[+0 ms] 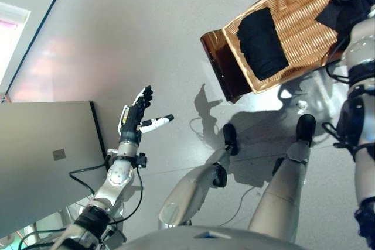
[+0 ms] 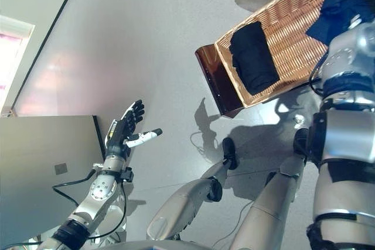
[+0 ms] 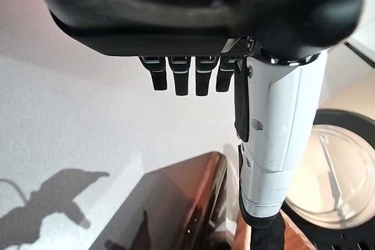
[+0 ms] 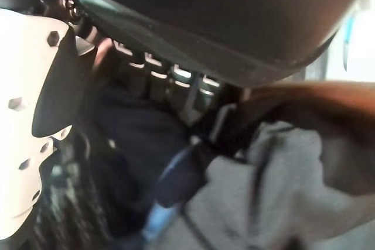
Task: Pick up the clothes and place them into the washing machine
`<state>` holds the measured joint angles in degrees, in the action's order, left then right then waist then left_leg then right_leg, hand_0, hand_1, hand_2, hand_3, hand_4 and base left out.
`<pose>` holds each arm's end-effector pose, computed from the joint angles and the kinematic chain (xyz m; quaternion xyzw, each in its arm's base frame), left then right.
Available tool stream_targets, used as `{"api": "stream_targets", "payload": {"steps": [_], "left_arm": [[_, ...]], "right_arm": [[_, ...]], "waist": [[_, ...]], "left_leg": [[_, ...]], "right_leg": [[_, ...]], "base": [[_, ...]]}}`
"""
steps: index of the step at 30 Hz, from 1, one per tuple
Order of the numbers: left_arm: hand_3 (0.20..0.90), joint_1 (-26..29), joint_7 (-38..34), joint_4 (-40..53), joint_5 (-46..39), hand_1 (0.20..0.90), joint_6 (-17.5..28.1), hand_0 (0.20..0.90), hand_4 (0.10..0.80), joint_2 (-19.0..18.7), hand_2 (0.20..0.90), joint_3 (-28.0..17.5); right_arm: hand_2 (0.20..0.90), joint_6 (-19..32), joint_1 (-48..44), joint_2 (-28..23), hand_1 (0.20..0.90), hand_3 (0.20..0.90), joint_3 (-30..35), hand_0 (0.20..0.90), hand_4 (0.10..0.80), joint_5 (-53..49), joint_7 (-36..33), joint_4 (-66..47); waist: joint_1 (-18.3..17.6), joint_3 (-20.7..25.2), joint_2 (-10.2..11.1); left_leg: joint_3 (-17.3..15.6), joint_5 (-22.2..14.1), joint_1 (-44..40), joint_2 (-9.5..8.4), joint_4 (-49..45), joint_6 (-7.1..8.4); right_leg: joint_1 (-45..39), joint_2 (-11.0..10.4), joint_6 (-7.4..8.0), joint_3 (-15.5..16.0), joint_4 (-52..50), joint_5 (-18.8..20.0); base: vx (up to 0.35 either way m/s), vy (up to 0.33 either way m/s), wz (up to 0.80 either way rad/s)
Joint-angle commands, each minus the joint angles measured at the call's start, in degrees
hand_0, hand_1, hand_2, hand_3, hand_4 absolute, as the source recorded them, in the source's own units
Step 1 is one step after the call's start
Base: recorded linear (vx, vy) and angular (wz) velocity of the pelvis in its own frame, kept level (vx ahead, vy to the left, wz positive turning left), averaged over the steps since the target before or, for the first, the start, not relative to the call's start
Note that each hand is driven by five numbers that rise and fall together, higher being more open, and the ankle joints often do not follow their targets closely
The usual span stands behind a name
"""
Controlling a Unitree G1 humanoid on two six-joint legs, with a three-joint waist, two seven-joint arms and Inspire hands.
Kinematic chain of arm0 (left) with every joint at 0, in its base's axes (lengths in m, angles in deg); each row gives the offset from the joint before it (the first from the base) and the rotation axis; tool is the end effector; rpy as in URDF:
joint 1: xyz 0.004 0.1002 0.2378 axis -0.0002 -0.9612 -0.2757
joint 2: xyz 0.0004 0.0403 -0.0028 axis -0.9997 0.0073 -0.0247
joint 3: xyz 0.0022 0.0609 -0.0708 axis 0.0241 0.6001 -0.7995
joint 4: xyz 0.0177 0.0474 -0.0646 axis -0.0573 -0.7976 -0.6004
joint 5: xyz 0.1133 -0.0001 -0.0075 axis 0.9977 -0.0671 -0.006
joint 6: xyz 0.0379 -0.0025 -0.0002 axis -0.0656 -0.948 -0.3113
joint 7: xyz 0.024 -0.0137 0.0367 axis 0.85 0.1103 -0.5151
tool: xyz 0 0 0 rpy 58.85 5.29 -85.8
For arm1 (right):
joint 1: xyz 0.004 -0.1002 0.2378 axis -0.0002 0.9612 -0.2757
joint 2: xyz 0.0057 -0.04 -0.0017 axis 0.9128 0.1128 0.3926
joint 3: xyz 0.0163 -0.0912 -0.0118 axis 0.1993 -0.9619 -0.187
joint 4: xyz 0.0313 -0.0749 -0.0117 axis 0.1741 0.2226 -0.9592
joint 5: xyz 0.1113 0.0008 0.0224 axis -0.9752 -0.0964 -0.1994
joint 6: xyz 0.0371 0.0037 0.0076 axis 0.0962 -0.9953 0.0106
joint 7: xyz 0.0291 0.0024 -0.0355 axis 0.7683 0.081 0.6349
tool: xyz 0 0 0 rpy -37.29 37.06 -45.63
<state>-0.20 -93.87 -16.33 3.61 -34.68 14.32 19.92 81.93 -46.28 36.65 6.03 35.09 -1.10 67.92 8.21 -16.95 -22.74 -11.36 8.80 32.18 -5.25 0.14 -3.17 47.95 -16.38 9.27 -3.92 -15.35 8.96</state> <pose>0.1987 0.1589 0.0101 0.0579 -0.0236 -0.0024 0.9980 0.3466 -0.2981 0.2553 0.1618 -0.1968 -0.4938 0.8314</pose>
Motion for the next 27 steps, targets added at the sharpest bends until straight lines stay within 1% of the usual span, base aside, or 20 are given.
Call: {"api": "stream_targets", "payload": {"steps": [1,4,6,11,14,16,17,22,25,27], "left_arm": [[0.9,-0.3,-3.0,2.3,0.3,0.9,3.4,0.9,0.8,-1.7,0.9,-4.0],[0.9,-0.1,-2.4,1.9,0.0,0.9,3.2,0.9,0.8,-1.6,0.9,-3.9],[0.9,0.1,-1.7,1.4,-0.8,0.9,3.2,0.9,0.8,-1.2,0.9,-3.9],[0.9,0.7,-1.1,1.0,-1.8,0.9,3.6,0.9,0.8,-0.5,0.9,-4.5],[0.9,0.7,-0.8,1.0,-2.2,0.9,3.9,0.9,0.8,-0.4,0.9,-4.5],[0.9,1.1,-0.8,0.8,-2.2,0.9,3.9,0.9,0.8,0.0,0.9,-4.3],[0.9,1.1,-0.8,0.8,-2.2,0.9,3.9,0.9,0.8,0.0,0.9,-4.3],[0.9,2.1,-0.3,1.0,-2.1,0.9,4.1,0.9,0.8,0.4,0.9,-3.6],[0.9,2.4,-0.1,1.2,-1.9,0.9,4.2,0.9,0.8,0.3,0.9,-3.4],[0.9,2.5,0.0,1.5,-2.0,0.9,4.4,0.9,0.8,0.2,0.9,-3.7]], "right_arm": [[0.9,3.5,3.3,-0.4,0.9,0.9,-3.2,0.9,0.8,1.3,2.5,-6.5],[0.9,4.3,6.1,2.7,0.9,0.9,-2.2,0.9,0.8,-1.8,5.1,-7.1],[0.9,6.0,8.1,6.5,0.9,0.9,-0.8,0.9,0.8,-5.4,7.4,-8.6],[0.9,9.0,10.3,11.2,0.9,0.9,1.6,0.9,0.8,-10.4,10.4,-11.8],[0.9,10.1,10.1,12.2,0.9,0.9,2.5,0.9,0.8,-12.4,11.1,-11.7],[0.9,11.9,10.0,14.2,0.9,0.9,4.8,0.9,0.8,-15.5,11.6,-12.4],[0.9,11.9,10.1,14.2,0.9,0.9,4.8,0.9,0.8,-15.6,11.7,-12.4],[0.9,13.7,10.1,17.9,0.9,0.9,6.7,0.9,0.8,-21.2,14.9,-12.2],[0.9,14.3,9.0,18.3,0.9,0.9,7.9,0.9,0.8,-23.6,15.6,-10.3],[0.9,14.5,7.8,17.7,0.9,0.9,8.2,0.9,0.8,-24.5,15.7,-9.7]], "waist": [[0.0,-1.1,1.8],[-0.2,-1.4,2.6],[0.0,-1.5,2.9],[0.8,-1.4,2.8],[1.2,-1.2,2.7],[1.6,-1.3,2.2],[1.6,-1.3,2.2],[2.4,-0.9,2.0],[3.1,-0.7,1.7],[3.7,-0.6,1.1]], "left_leg": [[2.8,-3.5,4.5,3.99,-5.8,7.14],[2.9,-3.5,5.0,4.16,-6.0,7.12],[3.0,-3.6,5.1,4.22,-6.0,7.05],[3.2,-3.6,5.4,3.93,-6.4,6.91],[3.3,-3.7,5.6,3.84,-6.5,6.84],[3.5,-3.6,5.6,3.71,-6.3,6.79],[3.5,-3.6,5.6,3.7,-6.3,6.79],[3.8,-3.6,5.3,3.58,-6.4,6.74],[4.0,-3.5,5.3,3.51,-6.3,6.77],[4.2,-3.3,5.4,3.38,-6.2,6.88]], "right_leg": [[-4.3,2.3,-2.73,2.1,-1.3,-6.5],[-4.6,2.3,-2.78,2.3,-0.5,-6.1],[-4.7,2.4,-2.81,2.4,-0.1,-6.0],[-4.6,2.2,-2.96,2.4,-0.6,-6.3],[-4.4,2.1,-2.95,2.4,-0.9,-6.5],[-4.3,2.0,-2.9,2.2,-1.2,-6.8],[-4.3,2.0,-2.9,2.2,-1.2,-6.8],[-4.6,1.9,-2.94,2.3,-1.7,-7.4],[-4.5,1.8,-2.98,2.3,-2.4,-7.9],[-4.2,1.7,-2.96,2.2,-3.1,-8.3]], "base": [[0.0,0.0,0.0],[-0.012,0.002,-0.03],[0.0,0.0,0.0],[-0.003,0.011,-0.02],[0.003,0.014,0.0],[0.012,0.034,0.0],[0.0,0.0,0.0],[0.007,0.005,0.01],[0.005,0.002,0.01],[0.0,0.0,0.0]]}}
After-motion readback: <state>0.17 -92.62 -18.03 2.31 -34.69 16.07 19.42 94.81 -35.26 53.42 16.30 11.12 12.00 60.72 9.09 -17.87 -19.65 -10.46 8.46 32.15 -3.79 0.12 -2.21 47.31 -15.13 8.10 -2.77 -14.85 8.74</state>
